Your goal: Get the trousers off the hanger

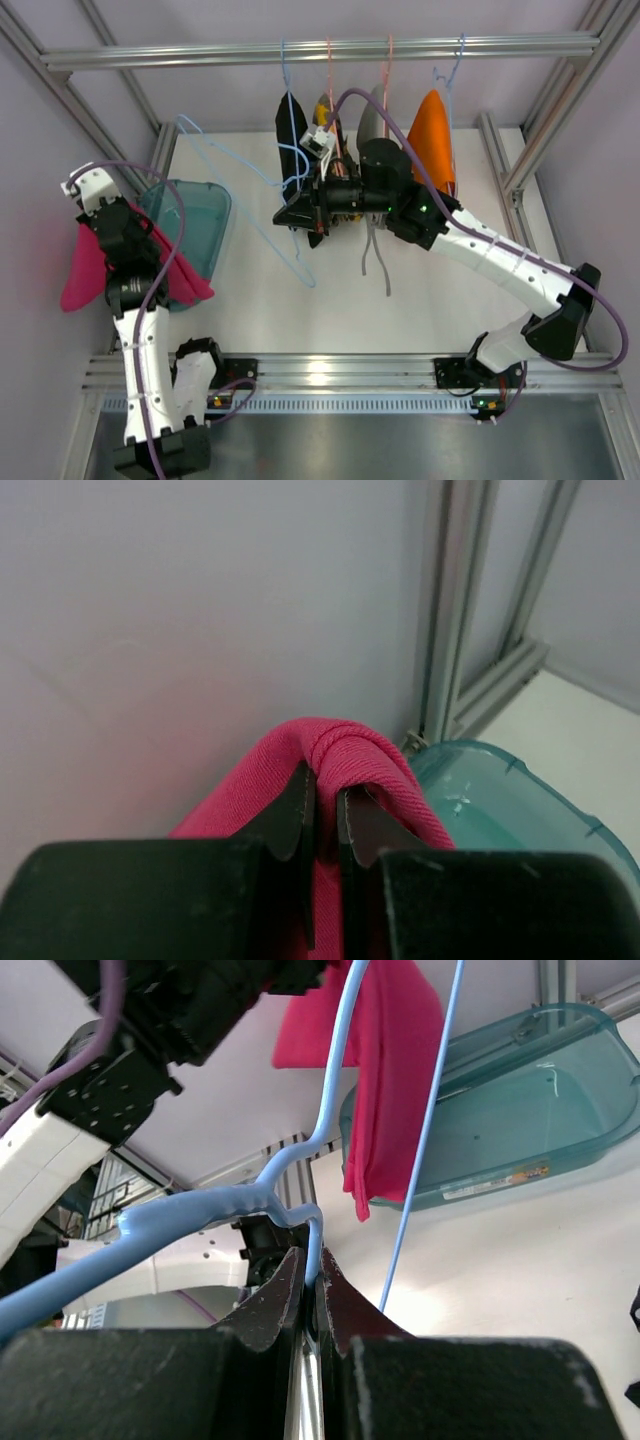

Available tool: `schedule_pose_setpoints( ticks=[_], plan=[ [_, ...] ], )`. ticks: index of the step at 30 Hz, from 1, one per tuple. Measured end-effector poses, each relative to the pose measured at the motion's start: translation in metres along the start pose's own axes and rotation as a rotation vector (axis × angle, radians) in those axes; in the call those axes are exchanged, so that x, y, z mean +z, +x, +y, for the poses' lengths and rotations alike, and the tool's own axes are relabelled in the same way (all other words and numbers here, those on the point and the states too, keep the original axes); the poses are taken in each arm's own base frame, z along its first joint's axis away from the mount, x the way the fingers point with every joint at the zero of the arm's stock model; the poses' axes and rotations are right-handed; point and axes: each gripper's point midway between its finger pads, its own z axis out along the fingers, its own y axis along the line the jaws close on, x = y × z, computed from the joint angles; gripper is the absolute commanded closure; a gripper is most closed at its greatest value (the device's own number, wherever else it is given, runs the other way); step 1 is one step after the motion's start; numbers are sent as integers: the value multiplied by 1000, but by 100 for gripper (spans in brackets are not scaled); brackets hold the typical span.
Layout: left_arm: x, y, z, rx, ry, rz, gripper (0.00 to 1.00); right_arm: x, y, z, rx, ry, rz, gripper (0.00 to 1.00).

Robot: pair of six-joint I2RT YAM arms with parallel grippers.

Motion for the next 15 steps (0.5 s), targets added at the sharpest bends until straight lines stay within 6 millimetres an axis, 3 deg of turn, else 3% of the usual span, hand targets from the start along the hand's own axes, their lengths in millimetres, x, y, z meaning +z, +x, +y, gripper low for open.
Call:
schedule_pose_setpoints(
  ticks=[9, 15],
  plan=[
    [36, 86, -77, 20, 232, 193, 100, -14, 1, -1, -21, 30, 18, 100],
    [45, 150, -106, 24, 298, 346, 91, -24, -4, 1, -36, 42, 9, 100]
  ],
)
